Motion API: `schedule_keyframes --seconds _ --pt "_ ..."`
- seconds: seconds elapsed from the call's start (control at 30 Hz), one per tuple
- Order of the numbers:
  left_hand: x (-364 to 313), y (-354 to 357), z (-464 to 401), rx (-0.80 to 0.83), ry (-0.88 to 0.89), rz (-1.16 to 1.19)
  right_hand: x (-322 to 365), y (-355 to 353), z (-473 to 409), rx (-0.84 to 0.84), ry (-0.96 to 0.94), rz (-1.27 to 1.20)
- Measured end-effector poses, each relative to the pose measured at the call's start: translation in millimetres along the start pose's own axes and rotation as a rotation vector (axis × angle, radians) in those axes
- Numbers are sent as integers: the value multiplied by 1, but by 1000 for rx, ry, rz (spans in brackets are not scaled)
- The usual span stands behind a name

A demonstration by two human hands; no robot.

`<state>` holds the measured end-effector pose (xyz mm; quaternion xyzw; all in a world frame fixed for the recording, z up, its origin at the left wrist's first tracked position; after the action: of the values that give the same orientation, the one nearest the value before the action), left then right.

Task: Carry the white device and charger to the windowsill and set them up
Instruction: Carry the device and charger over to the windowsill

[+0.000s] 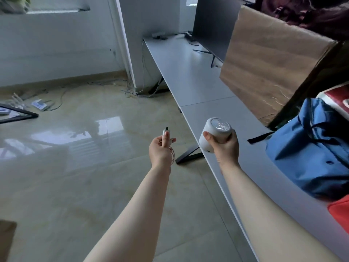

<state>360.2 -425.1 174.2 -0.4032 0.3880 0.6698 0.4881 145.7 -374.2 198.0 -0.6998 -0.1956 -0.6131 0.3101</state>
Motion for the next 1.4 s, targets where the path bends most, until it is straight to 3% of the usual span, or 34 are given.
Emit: schedule_keyframes --seconds 0.33,0.93,1.4 --pt "-66 -41 -106 -64 46 -57 42 124 -42 70 -38 -40" --pt "-160 -9 -332 -237 93 -69 93 343 -215 241 -94 -19" --pt "-210 -37 -473 -298 66 -55 102 497 -276 289 -93 20"
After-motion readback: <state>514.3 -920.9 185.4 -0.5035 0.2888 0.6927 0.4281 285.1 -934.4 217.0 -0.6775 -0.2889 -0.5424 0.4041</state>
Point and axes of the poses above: each hand's wrist, its own z-axis away from the middle knuckle, its own y-axis out of the palm, x = y × z, the point moved 7 cm from there along -z, towards the middle knuckle, and after that the axes turned 4 degrees about -x, right-handed, at the moved point
